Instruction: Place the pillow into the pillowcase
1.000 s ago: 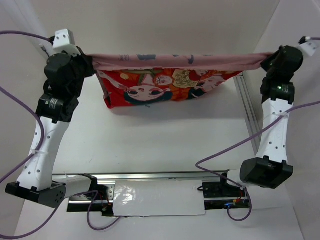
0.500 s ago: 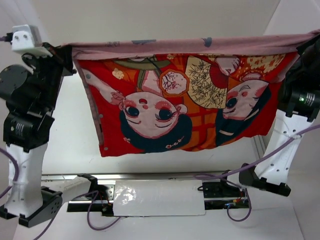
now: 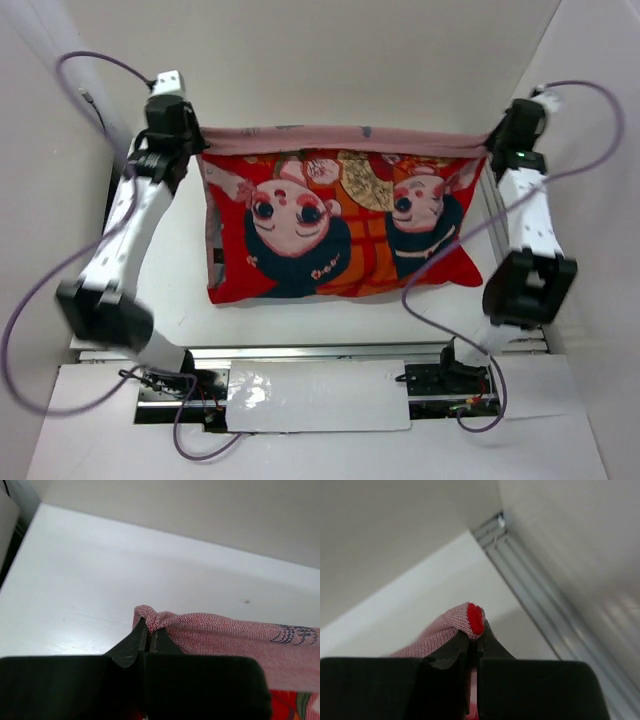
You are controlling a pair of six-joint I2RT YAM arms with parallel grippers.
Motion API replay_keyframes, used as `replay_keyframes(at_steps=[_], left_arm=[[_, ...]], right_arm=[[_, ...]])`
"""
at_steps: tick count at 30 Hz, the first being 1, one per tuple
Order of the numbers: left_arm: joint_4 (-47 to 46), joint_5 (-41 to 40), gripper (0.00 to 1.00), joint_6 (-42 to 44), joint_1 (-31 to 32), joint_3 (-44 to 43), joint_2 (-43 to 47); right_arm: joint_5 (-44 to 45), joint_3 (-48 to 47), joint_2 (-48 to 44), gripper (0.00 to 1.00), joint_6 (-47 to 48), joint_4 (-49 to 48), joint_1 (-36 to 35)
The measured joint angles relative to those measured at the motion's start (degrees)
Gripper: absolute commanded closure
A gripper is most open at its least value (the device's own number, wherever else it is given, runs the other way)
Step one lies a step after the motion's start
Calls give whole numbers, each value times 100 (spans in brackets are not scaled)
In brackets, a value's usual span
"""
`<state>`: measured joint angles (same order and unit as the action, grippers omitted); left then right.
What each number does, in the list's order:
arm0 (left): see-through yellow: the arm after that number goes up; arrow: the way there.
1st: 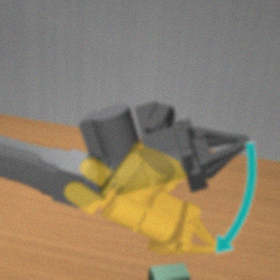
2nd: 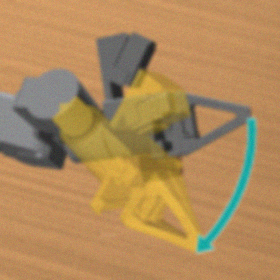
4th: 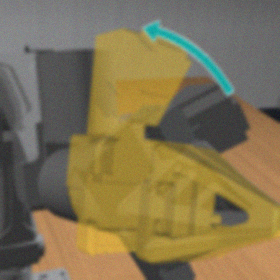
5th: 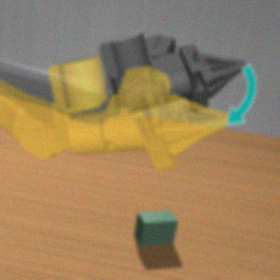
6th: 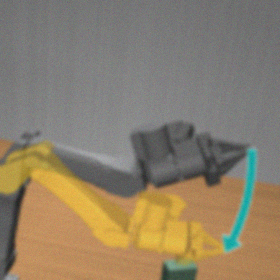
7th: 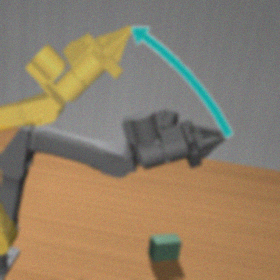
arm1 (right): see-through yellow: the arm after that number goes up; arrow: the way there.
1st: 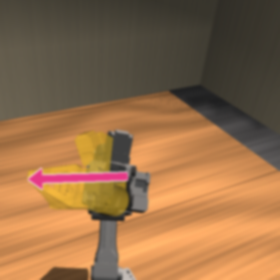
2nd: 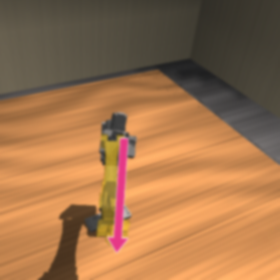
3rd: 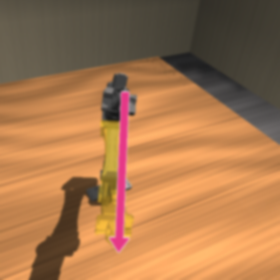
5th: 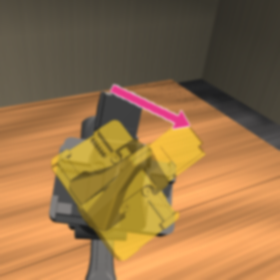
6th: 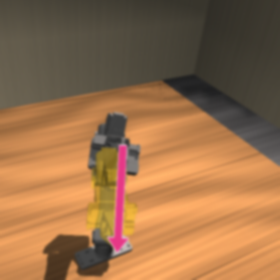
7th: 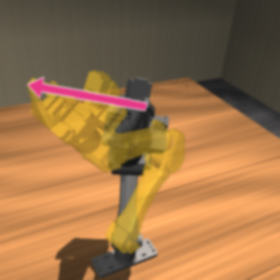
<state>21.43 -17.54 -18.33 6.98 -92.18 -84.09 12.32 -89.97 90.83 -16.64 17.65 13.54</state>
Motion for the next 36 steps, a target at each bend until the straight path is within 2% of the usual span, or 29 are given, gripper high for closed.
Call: replay_keyframes(at_steps=[2, 6, 7, 8, 9, 10, 12, 14, 16, 18, 24, 30, 33, 36], left_arm=[[-59, 125, 100, -57, -271, -439, -1147], [-105, 496, 100, -142, -603, -1515, -3165], [-131, 570, 86, -140, -649, -1893, -3637], [-125, 616, 58, -138, -678, -2221, -4004], [-96, 664, 26, -114, -695, -2610, -4343], [-131, 734, 0, -85, -717, -2942, -4616], [-155, 824, 0, -166, -776, -3375, -4896], [-186, 909, 0, -190, -831, -3469, -4911], [-291, 1040, 0, -275, -916, -3383, -4758], [-363, 1158, 0, -330, -1027, -3036, -4485], [-319, 1825, 0, -446, -1482, -575, -2557], [-1217, 3746, 0, -415, -1462, 2575, -420], [-1453, 4291, 5, -413, -1318, 3467, -2], [-1550, 4544, 7, -409, -1237, 3893, 61]], right_arm=[[94, -136, 909, 100, 0, -151, -271], [304, -1095, 2568, 98, -2, -94, -726], [409, -1521, 2942, 92, 9, -44, -791], [490, -1908, 3261, 65, 28, -50, -831], [542, -2339, 3550, 47, 35, -50, -855], [595, -2791, 3818, 35, 68, -39, -872], [662, -3617, 4277, 17, 170, -50, -876], [699, -3943, 4417, 15, 254, -50, -887], [726, -3923, 4369, 0, 302, -79, -898], [717, -3626, 4179, 0, 319, -105, -916], [697, -2299, 3147, 0, 341, 236, -1174], [723, -398, 1488, 4, 144, 297, -1932], [619, 249, 890, 4, 57, 262, -2304], [592, 636, 529, 5, -33, 289, -2500]])
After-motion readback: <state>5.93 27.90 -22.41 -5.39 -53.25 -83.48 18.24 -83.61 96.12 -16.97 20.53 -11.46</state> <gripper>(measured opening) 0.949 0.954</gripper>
